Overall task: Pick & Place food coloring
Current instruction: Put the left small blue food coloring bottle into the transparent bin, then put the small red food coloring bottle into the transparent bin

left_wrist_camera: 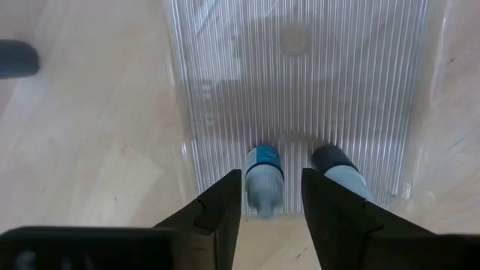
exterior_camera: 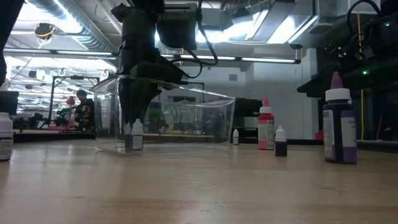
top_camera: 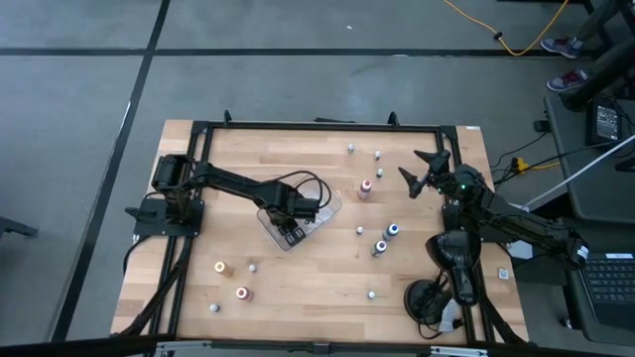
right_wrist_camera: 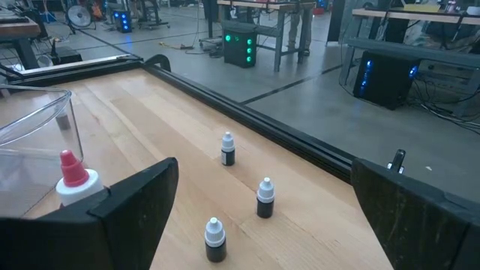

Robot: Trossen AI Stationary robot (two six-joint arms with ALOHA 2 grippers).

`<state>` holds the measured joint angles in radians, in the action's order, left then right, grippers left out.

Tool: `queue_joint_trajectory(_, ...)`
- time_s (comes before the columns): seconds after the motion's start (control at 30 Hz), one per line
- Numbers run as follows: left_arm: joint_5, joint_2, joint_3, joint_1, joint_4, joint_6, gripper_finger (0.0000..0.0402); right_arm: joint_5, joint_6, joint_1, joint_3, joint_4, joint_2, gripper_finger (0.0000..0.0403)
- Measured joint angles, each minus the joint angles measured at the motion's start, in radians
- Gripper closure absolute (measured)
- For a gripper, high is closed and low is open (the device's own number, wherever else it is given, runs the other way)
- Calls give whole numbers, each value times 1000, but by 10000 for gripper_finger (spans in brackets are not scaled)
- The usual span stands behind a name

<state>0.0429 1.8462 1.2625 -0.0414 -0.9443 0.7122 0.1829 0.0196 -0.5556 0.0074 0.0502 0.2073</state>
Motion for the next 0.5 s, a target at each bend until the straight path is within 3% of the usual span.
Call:
queue_joint_trajectory(0.23,-15,-2,41,6,-19,-12,232,0,0,0,0,0,0,8)
queue_joint_trajectory(0.5,15,-41,63,32,-31,-45,161,0,-1,0,0,0,0,8)
